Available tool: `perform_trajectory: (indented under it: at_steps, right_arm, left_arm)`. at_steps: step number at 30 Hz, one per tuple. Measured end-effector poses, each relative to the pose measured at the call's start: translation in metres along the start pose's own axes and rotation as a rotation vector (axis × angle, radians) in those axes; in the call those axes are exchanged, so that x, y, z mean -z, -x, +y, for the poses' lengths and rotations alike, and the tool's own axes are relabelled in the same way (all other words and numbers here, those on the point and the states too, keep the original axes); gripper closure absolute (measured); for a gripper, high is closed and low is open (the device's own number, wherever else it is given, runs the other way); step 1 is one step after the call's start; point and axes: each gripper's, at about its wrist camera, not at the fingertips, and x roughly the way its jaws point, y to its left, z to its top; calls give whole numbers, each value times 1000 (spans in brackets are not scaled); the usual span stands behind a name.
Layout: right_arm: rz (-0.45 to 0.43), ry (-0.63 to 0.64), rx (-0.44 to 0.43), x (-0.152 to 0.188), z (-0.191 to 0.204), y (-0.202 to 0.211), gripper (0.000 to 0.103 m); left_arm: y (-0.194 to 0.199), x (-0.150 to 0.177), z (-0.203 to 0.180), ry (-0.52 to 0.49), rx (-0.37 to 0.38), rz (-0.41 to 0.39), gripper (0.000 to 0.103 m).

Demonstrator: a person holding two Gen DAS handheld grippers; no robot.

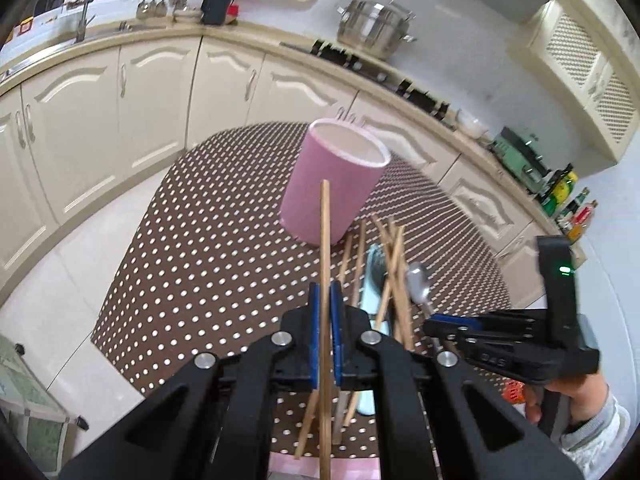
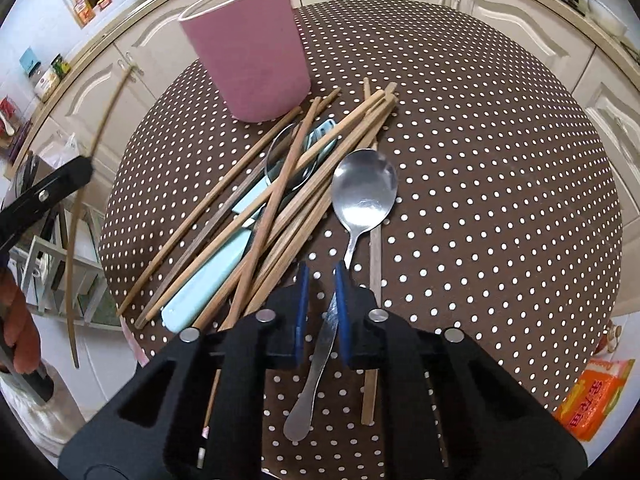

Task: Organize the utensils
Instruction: 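Close the right tool on the spoon while the left tool grips a chopstick, then carry the spoon and chopstick over the pink cup and drop them in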

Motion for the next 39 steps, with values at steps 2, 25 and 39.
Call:
perform_trajectory:
  at_steps: [2,25,39]
  right_arm:
    - [3,-8,-1,-3,-3,-1,92]
    - [-235,-96,-188,-5,-62,59,99]
    - [-592,-73,-371,-86,-25,118,98]
  left_arm:
    - [4,-1,-4,-13,10,-22,98]
    - [37,-14,-42,-96,181,-356,98]
    - [27,-85,-62,-152,205,-591,98]
